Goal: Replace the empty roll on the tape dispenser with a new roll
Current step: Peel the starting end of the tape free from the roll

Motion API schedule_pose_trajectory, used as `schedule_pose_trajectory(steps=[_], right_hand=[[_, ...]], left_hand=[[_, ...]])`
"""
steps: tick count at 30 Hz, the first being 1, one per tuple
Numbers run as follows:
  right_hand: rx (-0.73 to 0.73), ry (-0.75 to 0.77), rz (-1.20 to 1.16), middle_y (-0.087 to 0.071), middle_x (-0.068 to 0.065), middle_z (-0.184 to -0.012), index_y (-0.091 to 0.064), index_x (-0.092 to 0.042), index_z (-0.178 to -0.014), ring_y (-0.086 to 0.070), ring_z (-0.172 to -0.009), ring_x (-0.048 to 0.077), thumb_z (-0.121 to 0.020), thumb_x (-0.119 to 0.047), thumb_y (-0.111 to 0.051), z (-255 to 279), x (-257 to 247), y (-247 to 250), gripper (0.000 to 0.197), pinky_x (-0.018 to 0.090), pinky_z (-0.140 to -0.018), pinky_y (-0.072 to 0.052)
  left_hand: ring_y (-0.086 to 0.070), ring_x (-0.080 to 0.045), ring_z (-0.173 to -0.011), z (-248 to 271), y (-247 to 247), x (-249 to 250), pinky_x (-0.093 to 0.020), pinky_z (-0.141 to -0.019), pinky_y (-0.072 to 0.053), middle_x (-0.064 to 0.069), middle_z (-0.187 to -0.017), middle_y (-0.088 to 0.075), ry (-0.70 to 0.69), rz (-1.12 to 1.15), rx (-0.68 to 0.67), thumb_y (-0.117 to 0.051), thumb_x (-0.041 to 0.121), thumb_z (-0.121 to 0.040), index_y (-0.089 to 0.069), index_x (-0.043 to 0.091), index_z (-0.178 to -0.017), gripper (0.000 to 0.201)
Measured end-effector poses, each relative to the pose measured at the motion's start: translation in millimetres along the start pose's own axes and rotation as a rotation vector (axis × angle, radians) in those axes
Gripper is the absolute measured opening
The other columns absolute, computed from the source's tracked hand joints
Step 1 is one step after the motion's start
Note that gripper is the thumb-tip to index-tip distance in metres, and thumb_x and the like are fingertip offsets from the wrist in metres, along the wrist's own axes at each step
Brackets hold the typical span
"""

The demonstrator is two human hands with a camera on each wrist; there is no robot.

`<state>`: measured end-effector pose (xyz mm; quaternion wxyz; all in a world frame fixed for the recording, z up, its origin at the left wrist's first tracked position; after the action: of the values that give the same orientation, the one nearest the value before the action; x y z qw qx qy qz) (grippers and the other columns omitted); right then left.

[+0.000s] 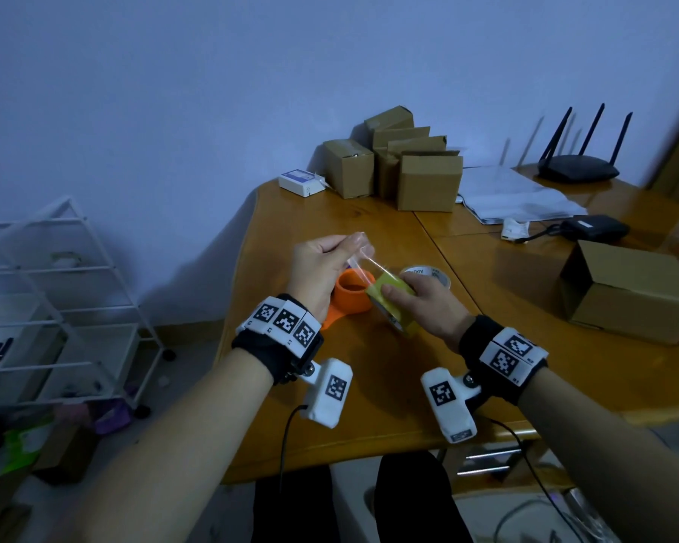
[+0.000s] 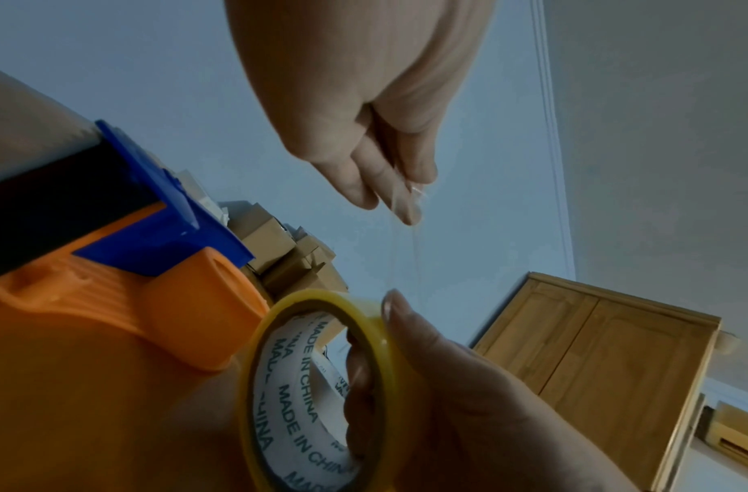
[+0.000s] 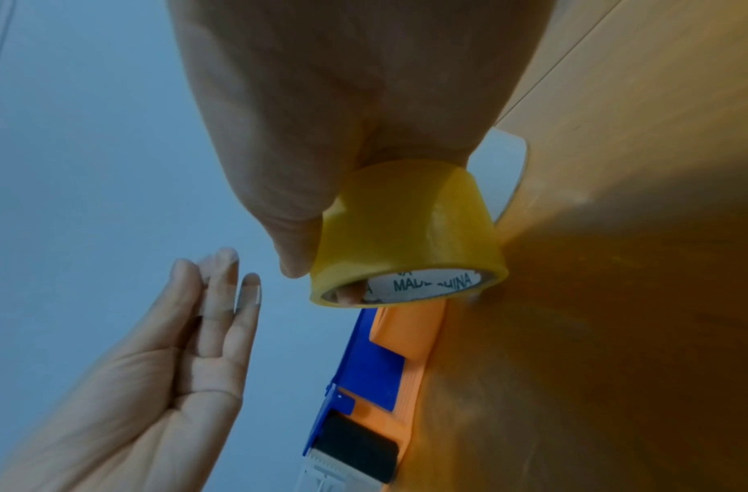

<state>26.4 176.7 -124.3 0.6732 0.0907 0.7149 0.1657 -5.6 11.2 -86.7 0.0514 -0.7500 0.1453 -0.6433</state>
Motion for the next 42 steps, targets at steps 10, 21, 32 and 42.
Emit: schedule_pose_trajectory(steps=[10,21,32,42], right_hand=[[-0.040,0.099,0.052,-0.067,0.002,-0.086,-0.060,-0.008,-0.111,-0.065,-0.065,0.002,-0.099,-0.032,-0.053,-1,-5,0,0.028,0.019,-0.058,-0.051],[-0.040,0.164,0.018,-0.067,0.024,-0.099,-0.060,0.000,-0.113,-0.065,-0.076,0.025,-0.099,-0.032,-0.053,5,-9,-7,0.036,0.039,-0.070,-0.053],[-0.047,0.167,-0.229,-0.062,0.029,-0.111,-0.062,-0.003,-0.116,-0.061,-0.090,0.027,-0.098,-0.025,-0.055,13,-4,-13,0.030,0.034,-0.075,-0.050],[-0.038,0.170,-0.143,-0.067,0.004,-0.095,-0.063,-0.009,-0.115,-0.062,-0.084,0.013,-0.099,-0.024,-0.056,9,4,-15,0.023,0.032,-0.076,-0.049]], left_hand=[[-0.074,-0.020,-0.091,-11,16,-4,-0.040,-0.093,-0.055,-0.008,-0.088,-0.078,-0.064,-0.196,0.069,-0.071,0.021,-0.089,-0.076,0.019,-0.082,0.008],[-0.074,-0.023,-0.086,-19,26,-19,-0.047,-0.090,-0.056,-0.006,-0.083,-0.077,-0.047,-0.319,0.100,-0.073,0.028,-0.086,-0.079,0.019,-0.079,0.013],[-0.073,-0.026,-0.089,-16,26,-31,-0.049,-0.087,-0.057,-0.006,-0.088,-0.078,-0.031,-0.334,0.037,-0.074,0.032,-0.084,-0.081,0.017,-0.087,0.016],[-0.070,-0.034,-0.099,-12,27,-27,-0.054,-0.094,-0.053,-0.013,-0.097,-0.076,-0.003,-0.312,-0.090,-0.072,0.033,-0.086,-0.079,0.014,-0.094,0.022]])
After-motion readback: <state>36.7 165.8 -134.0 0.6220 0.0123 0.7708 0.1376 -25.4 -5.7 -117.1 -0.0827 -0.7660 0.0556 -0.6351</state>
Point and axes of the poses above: each hand's wrist, its own z-axis away from the middle knuckle, its own y-axis out of the back of the hand, x = y × z, the point moved 4 cm from there along -z, towards the middle knuckle
